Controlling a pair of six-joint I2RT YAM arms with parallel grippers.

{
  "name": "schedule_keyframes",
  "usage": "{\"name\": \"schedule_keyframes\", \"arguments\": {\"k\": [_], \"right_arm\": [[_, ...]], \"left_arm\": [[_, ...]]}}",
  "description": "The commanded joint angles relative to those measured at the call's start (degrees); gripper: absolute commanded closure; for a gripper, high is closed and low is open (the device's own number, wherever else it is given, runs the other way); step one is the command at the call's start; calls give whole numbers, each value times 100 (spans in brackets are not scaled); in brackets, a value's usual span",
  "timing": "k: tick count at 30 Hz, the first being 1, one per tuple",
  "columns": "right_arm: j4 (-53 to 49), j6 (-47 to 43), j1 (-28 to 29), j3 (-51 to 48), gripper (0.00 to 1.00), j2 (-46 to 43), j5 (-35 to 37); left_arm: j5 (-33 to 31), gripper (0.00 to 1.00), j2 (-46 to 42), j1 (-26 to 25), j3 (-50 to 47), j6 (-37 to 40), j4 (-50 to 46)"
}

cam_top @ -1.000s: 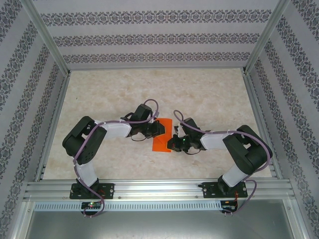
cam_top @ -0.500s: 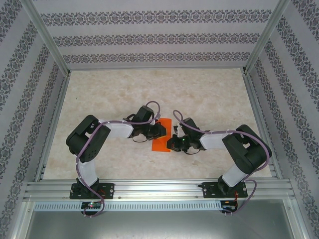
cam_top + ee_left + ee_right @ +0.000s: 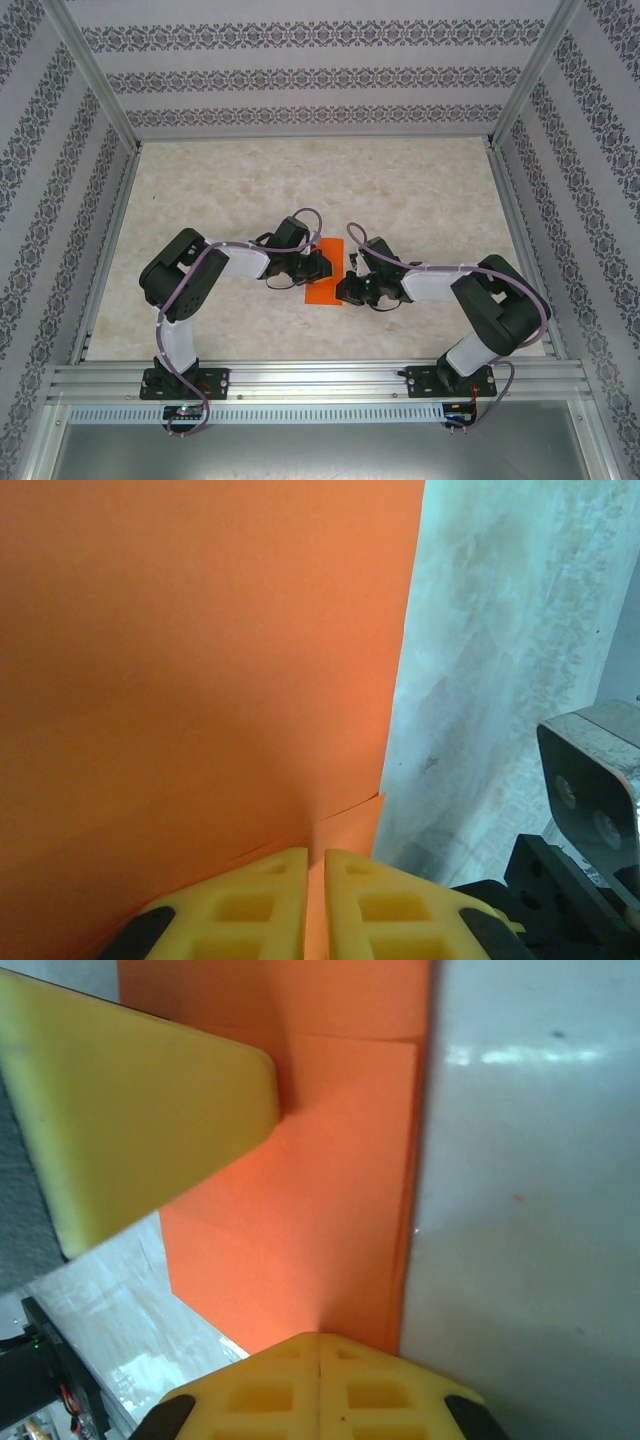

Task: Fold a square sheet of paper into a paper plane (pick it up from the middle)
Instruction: Fold the triangle a second time at the center of the table.

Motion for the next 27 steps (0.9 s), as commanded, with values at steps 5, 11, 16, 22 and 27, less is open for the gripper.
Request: {"name": "schedule_keyframes", "arguments": {"k": [5,11,16,22,27], "right_arm": [[-463,69,232,418,91,-436,212],[-178,183,343,706,90,94,220],[-5,194,317,668,90,588,316],[253,290,305,163,90,678,169],[365,370,306,-141,89,492,40]], "left_arm": [[-376,85,101,-65,-181,179,-125],[-359,85,122,-65,-156,179,-155],[-388,85,122,-65,-122,187,-213],[-483,86,120,-69,-139,187,-273],[-511,87,152,-63,-141,149,-285]]}}
